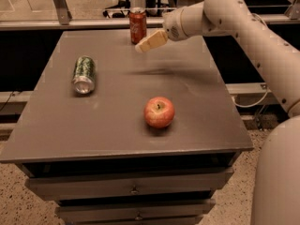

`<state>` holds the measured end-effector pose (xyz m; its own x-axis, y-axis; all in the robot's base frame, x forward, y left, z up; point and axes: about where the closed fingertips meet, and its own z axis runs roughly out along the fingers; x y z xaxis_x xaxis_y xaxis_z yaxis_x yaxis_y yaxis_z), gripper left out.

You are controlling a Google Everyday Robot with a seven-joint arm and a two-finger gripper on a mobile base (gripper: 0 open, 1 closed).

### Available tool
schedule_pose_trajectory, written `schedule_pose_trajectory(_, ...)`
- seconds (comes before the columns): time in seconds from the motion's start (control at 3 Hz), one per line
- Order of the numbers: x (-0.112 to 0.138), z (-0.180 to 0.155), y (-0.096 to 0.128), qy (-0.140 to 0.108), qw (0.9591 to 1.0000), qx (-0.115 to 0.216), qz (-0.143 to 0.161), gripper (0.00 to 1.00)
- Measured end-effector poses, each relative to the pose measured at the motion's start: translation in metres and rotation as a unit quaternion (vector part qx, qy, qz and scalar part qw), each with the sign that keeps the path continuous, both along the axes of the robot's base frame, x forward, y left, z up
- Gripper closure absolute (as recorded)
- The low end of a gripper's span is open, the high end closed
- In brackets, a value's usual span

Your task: Move coke can near apple

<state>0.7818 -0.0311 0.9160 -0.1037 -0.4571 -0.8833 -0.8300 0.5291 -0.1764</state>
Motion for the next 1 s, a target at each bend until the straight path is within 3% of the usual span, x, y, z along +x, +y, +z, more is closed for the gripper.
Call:
schedule_pose_trajectory(0.33, 0.025, -0.008, 0.019, -0.011, 0.9984, 0.055, -0.008, 0.0)
schedule_pose_trajectory(0.67, 0.055, -0.008, 0.028, -0.017, 0.9929, 0.116, -0.02, 0.0)
schedule_pose_trajectory(1.0, 0.081, 0.001, 0.041, -0.031, 0.9871, 0.155, -0.025, 0.0)
